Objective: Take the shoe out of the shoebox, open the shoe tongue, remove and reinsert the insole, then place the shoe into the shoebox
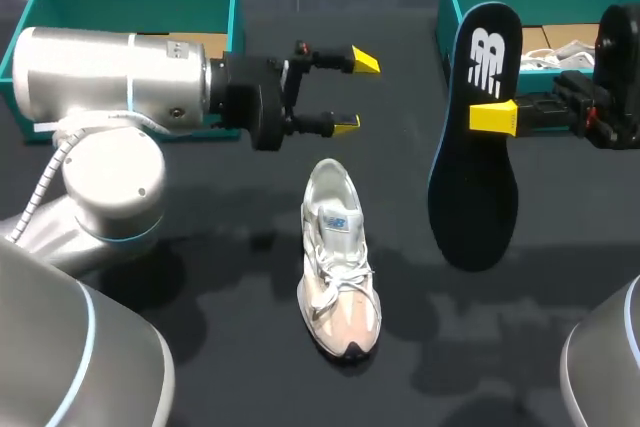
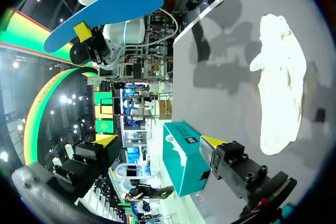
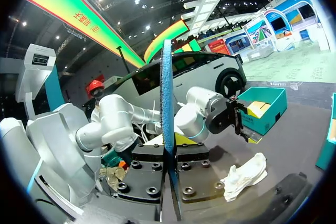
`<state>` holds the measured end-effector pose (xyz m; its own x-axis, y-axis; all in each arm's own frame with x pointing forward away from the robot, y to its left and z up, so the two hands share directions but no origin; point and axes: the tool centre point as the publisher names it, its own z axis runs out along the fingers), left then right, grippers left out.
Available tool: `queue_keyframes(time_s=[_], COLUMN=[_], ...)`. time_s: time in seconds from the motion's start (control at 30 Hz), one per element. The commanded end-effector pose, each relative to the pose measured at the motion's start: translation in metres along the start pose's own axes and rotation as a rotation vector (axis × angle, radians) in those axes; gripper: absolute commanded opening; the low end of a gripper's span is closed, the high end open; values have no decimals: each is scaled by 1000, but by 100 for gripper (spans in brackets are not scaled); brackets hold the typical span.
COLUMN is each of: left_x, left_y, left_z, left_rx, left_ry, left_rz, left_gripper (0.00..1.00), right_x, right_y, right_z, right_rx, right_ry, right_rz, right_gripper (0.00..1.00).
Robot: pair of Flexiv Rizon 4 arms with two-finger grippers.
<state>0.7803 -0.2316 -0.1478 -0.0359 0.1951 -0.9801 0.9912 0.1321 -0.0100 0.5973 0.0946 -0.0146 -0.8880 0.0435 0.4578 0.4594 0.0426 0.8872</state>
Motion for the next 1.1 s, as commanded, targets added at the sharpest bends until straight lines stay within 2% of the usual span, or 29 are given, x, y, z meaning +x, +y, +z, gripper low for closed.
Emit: queue_keyframes(time_s=[0.03, 0.17, 0.27, 0.7, 0.83, 0.93, 1.1], left_x=[1, -4, -8, -8, -8, -8, -8], left_y=[-8, -4, -1, -1, -1, -1, -1], left_z=[-14, -20, -25, -25, -25, -25, -25], left_rx=[-23, -48, -19, -19, -19, -19, -19], left_ry=[-47, -56, -73, -73, -73, -73, -73], left_rz=[9, -4, -12, -12, -12, -12, -12], left_gripper=[100, 100, 100, 100, 100, 100, 100], right_x=[-28, -62, -90, -90, -134, -167, -170], right_y=[8, 15, 11, 11, 29, 30, 30], right_z=[5, 10, 9, 9, 14, 12, 12], right_rx=[17, 31, 29, 29, 32, 46, 57], right_ry=[22, 57, 103, 103, 96, 76, 69], right_rz=[53, 132, 159, 159, 272, 383, 400], right_gripper=[0, 0, 0, 0, 0, 0, 0])
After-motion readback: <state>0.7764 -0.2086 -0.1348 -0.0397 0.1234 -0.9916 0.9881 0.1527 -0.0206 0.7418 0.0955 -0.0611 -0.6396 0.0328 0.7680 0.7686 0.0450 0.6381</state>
